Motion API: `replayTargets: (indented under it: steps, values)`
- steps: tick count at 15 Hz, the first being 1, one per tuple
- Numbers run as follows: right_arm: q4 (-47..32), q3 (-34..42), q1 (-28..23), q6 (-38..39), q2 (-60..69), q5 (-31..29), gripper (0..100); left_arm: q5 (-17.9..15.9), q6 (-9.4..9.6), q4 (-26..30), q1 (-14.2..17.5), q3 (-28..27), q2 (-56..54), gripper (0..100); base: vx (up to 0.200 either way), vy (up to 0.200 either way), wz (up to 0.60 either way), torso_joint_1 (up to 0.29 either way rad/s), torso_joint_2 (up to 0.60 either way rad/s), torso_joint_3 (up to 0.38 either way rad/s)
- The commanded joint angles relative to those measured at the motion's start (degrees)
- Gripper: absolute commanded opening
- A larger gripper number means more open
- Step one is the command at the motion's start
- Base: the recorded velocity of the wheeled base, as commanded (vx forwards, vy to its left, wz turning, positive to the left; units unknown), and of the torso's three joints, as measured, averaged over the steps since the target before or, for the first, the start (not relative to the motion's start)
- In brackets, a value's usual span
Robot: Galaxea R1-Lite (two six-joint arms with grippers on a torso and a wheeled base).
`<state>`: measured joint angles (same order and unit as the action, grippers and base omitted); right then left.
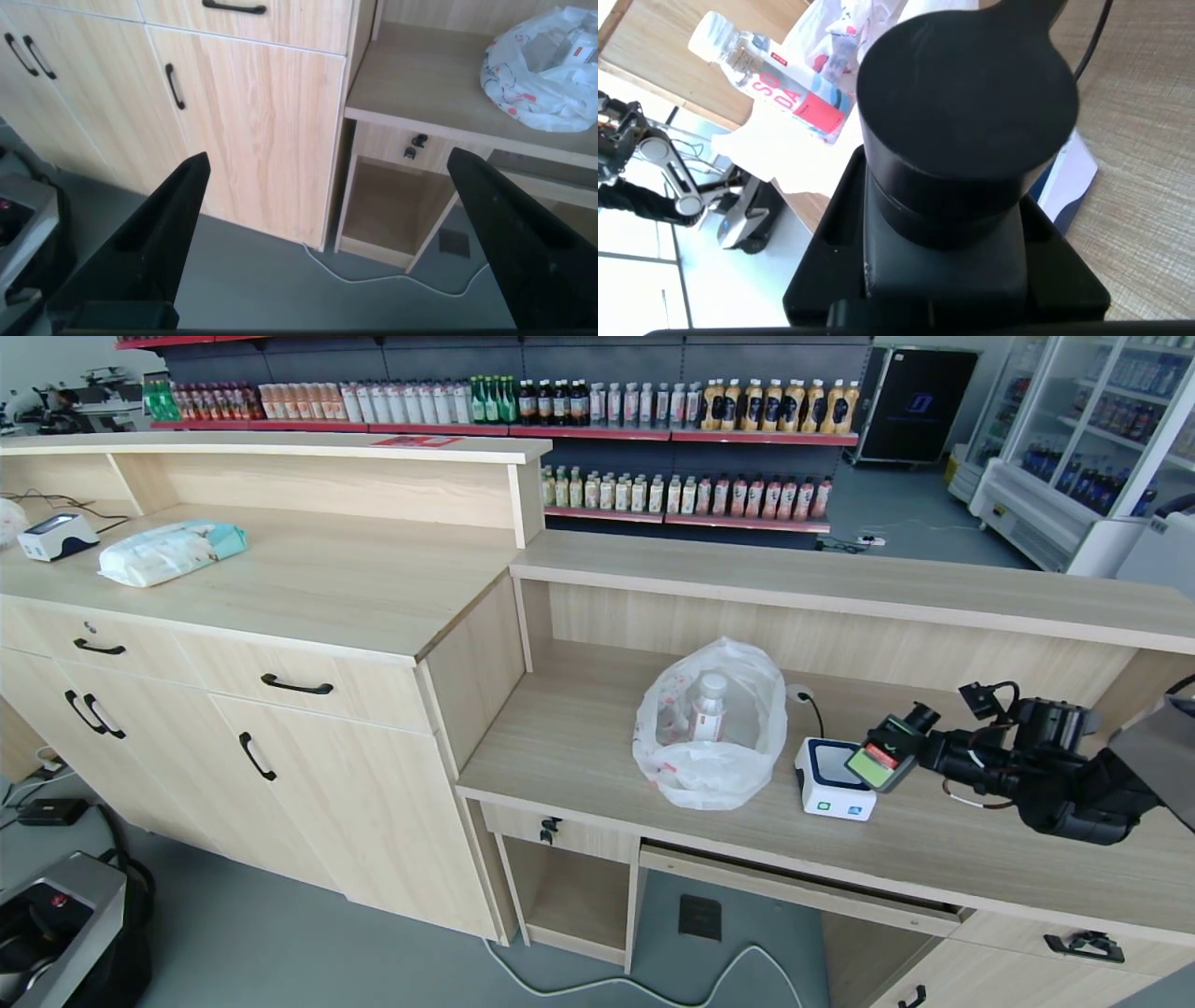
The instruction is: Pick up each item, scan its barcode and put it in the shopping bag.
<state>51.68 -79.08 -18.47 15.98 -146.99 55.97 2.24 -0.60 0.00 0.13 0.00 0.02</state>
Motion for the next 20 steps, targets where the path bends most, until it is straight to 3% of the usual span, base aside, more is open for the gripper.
replayTargets:
  steps: [1,4,6,8,9,10,14,20]
  values:
    - [1.1,1.3,-0.2,0.1,2.2,0.0,0,0.0,-0.02,0.0,0.0,0.0,0.0,100,0.000,0.000,0.00,0.000,0.00,0.000]
    - [1.6,6.5,-1.0,-1.0,19.9,0.0,0,0.0,-0.02,0.0,0.0,0.0,0.0,100,0.000,0.000,0.00,0.000,0.00,0.000]
    - [-4.9,12.9,-4.3,-6.6,35.5,-0.1,0,0.0,-0.02,0.0,0.0,0.0,0.0,100,0.000,0.000,0.00,0.000,0.00,0.000]
    - [-26.5,21.2,-10.2,-26.9,52.2,-2.4,0,0.0,-0.02,0.0,0.0,0.0,0.0,100,0.000,0.000,0.00,0.000,0.00,0.000]
    - [-36.1,24.7,-12.8,-38.2,57.4,-7.0,0,0.0,-0.02,0.0,0.0,0.0,0.0,100,0.000,0.000,0.00,0.000,0.00,0.000]
    - [-41.2,27.1,-15.8,-45.6,60.9,-9.0,0,0.0,-0.02,0.0,0.0,0.0,0.0,100,0.000,0.000,0.00,0.000,0.00,0.000]
    - [-50.8,32.9,-24.9,-47.2,72.4,-11.4,0,0.0,-0.02,0.0,0.0,0.0,0.0,100,0.000,0.000,0.00,0.000,0.00,0.000]
    - [-48.1,33.2,-32.2,-48.2,76.6,-16.1,0,0.0,-0.02,0.0,0.0,0.0,0.0,100,0.000,0.000,0.00,0.000,0.00,0.000]
